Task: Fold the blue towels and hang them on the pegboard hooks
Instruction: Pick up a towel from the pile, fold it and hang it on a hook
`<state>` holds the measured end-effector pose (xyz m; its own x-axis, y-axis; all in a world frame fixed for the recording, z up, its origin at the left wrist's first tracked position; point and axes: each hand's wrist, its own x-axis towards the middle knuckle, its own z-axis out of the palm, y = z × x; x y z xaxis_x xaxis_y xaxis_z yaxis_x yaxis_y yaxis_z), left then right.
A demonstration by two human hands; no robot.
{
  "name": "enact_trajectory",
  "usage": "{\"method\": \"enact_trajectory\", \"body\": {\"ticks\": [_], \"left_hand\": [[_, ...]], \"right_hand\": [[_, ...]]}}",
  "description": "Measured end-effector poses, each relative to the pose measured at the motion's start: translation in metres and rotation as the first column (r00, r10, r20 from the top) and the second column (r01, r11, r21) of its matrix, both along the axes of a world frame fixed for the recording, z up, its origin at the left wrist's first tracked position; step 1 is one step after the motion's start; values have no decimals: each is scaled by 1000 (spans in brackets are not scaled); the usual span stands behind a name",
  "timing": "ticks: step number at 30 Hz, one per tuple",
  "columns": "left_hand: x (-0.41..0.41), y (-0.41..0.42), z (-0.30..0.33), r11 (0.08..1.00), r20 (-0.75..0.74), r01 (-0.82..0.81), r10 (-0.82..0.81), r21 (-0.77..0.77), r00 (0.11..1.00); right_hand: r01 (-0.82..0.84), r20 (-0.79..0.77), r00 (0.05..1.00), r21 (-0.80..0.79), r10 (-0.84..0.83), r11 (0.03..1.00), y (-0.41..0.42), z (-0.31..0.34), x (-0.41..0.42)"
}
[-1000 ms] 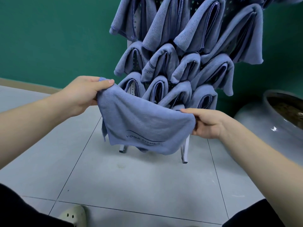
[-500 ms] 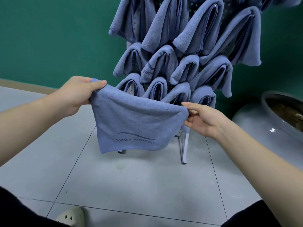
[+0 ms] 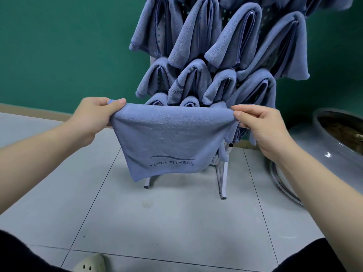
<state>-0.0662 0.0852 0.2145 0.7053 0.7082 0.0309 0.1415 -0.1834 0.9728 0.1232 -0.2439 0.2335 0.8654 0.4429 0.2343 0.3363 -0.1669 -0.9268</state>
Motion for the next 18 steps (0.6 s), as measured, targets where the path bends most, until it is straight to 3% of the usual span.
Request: {"method": "enact_trajectory", "body": {"ticks": [4, 7, 11, 14, 18], "left_hand": [[2, -4, 5, 999, 106, -7, 11, -34, 994], [5, -4, 12, 988, 189, 29, 0, -150, 982], [6, -6, 22, 934, 283, 199, -113, -296, 952], [2, -13, 28, 933, 293, 298, -232, -203, 927], [-1, -15, 27, 977, 287, 190, -154, -99, 945]], "right_hand": [[16, 15, 1000, 21, -16, 1000, -6, 5, -1], [37, -30, 999, 78, -35, 996, -9, 6, 2], [54, -143, 990, 259, -17, 964, -11, 13, 3], [68, -156, 988, 320, -18, 945, -15, 19, 5], [62, -153, 988, 330, -12, 942, -21, 24, 5]]}}
